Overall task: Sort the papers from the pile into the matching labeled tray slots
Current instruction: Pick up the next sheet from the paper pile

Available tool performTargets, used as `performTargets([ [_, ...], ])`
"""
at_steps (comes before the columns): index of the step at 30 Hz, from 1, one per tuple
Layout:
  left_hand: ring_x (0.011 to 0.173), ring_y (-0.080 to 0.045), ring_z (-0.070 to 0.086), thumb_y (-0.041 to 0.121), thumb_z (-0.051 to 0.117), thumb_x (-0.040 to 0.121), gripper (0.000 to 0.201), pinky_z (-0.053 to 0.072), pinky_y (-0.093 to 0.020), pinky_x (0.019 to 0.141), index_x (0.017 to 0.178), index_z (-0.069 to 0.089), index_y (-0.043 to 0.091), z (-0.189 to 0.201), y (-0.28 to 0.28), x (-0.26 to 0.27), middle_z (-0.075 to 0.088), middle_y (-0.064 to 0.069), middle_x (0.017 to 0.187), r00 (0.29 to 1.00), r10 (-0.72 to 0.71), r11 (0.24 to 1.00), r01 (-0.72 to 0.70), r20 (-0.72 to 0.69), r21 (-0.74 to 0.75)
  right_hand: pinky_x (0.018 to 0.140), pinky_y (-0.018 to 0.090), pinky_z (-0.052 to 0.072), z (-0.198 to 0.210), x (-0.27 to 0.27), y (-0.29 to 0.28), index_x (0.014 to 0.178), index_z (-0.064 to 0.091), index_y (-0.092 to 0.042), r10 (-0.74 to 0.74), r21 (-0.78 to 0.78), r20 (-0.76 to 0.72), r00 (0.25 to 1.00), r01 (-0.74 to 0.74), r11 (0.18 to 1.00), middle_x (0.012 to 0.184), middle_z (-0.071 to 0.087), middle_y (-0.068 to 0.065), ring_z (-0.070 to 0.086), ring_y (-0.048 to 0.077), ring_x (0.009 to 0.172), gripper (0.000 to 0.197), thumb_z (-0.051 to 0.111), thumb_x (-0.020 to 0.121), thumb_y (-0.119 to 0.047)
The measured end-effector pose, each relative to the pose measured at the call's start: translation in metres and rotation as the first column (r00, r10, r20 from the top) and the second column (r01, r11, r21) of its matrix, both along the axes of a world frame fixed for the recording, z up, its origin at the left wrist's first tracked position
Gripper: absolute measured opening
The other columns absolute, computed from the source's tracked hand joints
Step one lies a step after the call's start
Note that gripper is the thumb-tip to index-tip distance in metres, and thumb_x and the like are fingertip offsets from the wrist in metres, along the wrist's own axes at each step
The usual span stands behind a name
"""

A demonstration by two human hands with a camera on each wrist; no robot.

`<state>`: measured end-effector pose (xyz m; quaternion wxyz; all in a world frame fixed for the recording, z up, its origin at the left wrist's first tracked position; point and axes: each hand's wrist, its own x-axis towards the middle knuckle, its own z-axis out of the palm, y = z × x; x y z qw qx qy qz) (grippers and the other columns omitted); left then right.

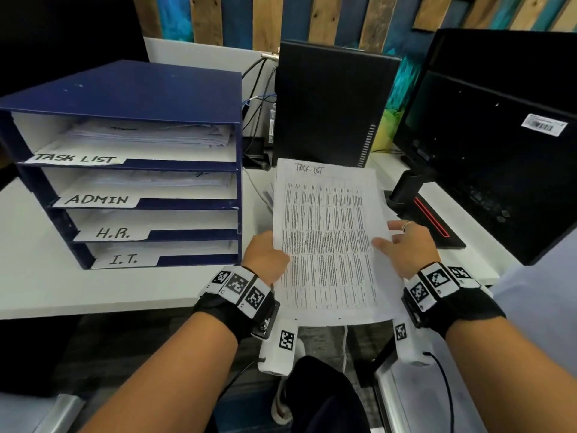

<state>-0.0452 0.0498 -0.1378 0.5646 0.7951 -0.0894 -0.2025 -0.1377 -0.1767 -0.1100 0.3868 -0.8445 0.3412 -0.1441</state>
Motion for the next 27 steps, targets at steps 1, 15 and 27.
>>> performTargets([
  [1,0.099,-0.024,0.068,-0.003,0.055,0.091,0.025,0.057,-0.042,0.088,0.106,0.067,0.012,0.000,0.002,-0.003,0.071,-0.005,0.106,1.000,-0.001,0.999,0.001,-0.017,-0.035,0.093,0.047,0.055,0.001,-0.002,0.001,0.121,0.060,-0.014,0.012,0.016,0.026,1.000,-0.013,1.000,0.103,0.071,0.009,0.069,0.027,0.094,0.039,0.077,0.086,-0.016],
  [15,0.097,-0.013,0.067,0.007,0.066,0.091,0.027,0.057,-0.035,0.084,0.110,0.067,0.026,0.001,0.045,-0.043,0.070,0.006,0.111,0.985,0.174,0.953,-0.163,0.020,-0.257,0.085,0.028,0.054,0.013,-0.044,0.055,0.114,0.063,-0.013,0.143,0.128,0.202,0.969,-0.171,0.977,0.102,0.071,-0.005,0.067,0.010,0.095,0.038,0.076,0.082,0.003],
  [27,0.084,-0.011,0.072,0.021,0.066,0.093,0.011,0.059,-0.033,0.077,0.101,0.073,0.020,0.007,0.109,-0.064,0.075,0.005,0.098,0.935,0.328,0.929,-0.294,0.132,-0.223,0.082,0.036,0.060,0.007,-0.041,0.116,0.118,0.068,-0.012,0.196,0.062,0.231,0.953,-0.216,0.975,0.112,0.073,0.003,0.070,0.022,0.100,0.028,0.072,0.090,-0.008],
])
